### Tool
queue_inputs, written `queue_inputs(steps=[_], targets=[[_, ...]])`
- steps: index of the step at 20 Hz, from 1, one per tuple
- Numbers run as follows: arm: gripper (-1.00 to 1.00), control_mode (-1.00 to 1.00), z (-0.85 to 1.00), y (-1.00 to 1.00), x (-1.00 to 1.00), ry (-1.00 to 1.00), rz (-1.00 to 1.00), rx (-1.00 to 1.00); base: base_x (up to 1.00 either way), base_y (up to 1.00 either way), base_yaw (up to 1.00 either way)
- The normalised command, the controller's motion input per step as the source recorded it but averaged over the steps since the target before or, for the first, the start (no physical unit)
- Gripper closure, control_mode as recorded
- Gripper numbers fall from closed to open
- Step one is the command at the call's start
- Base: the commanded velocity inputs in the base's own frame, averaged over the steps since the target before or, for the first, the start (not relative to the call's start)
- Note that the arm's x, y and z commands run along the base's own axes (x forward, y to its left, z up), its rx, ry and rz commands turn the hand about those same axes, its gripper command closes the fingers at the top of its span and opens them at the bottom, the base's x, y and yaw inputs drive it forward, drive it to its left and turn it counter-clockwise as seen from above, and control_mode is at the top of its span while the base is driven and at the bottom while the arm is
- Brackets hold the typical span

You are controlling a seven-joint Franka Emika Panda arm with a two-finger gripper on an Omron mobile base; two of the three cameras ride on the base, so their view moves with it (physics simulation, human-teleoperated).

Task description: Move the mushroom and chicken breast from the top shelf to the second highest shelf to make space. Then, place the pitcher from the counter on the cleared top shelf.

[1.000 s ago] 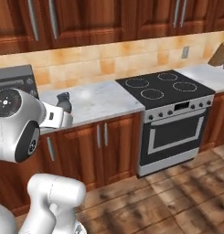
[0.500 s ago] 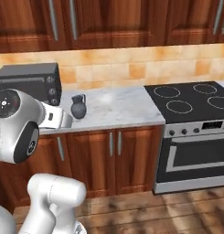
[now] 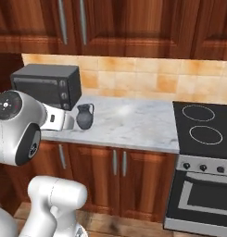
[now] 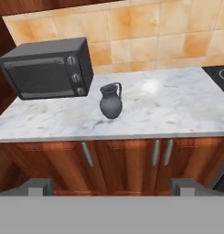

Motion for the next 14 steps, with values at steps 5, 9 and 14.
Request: queue_inputs(steps=[5, 9, 14], targets=[[-1.0, 1.0, 0.0, 0.0, 0.0, 0.0, 0.0, 0.0, 0.58, -0.49, 0.51], [-1.0, 1.0, 0.0, 0.0, 0.0, 0.0, 0.0, 0.0, 0.42, -0.5, 0.5], [-1.0, 1.0, 0.0, 0.0, 0.0, 0.0, 0.0, 0.0, 0.3, -0.56, 0.47]])
